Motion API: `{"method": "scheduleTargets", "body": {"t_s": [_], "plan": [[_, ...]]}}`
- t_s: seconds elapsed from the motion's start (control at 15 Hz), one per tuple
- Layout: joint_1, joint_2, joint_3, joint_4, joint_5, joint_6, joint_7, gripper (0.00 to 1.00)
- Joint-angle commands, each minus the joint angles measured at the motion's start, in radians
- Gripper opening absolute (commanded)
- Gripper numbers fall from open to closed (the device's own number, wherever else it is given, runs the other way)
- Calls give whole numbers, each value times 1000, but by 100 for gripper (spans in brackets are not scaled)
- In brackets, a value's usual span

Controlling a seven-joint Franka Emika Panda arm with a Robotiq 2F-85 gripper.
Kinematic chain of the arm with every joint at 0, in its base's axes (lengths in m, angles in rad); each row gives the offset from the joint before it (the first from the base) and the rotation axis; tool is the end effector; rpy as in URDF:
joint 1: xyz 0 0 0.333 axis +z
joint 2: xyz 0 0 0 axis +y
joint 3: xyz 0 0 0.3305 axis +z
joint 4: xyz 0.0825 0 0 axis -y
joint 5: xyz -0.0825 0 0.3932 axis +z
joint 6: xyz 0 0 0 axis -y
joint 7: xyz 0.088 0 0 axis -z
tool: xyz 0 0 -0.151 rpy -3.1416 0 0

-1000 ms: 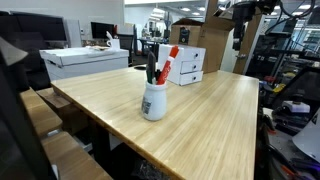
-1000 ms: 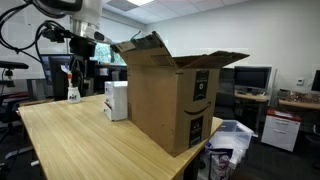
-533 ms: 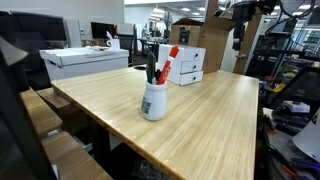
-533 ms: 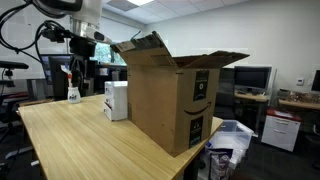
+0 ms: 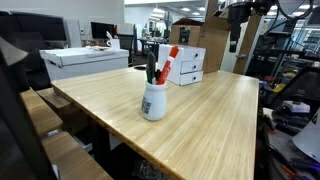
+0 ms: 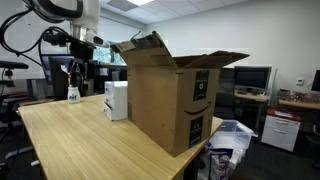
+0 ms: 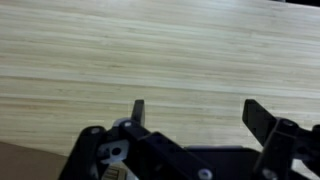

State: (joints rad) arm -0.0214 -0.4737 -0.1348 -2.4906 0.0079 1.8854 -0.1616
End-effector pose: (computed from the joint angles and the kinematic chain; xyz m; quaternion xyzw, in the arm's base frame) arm 0.3764 -0.0573 0.4068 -0.9971 -0.0106 0.0616 0.0441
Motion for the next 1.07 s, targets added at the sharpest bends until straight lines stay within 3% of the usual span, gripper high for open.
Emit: {"method": "scheduleTargets", "body": {"t_s": [0.0,0.4,1.0], "plan": [[25,33,26,-11,45,75,-20,100],[72,74,44,-17,111,210,-44,100],[148,131,70,-7,201,229,-141,100]]}}
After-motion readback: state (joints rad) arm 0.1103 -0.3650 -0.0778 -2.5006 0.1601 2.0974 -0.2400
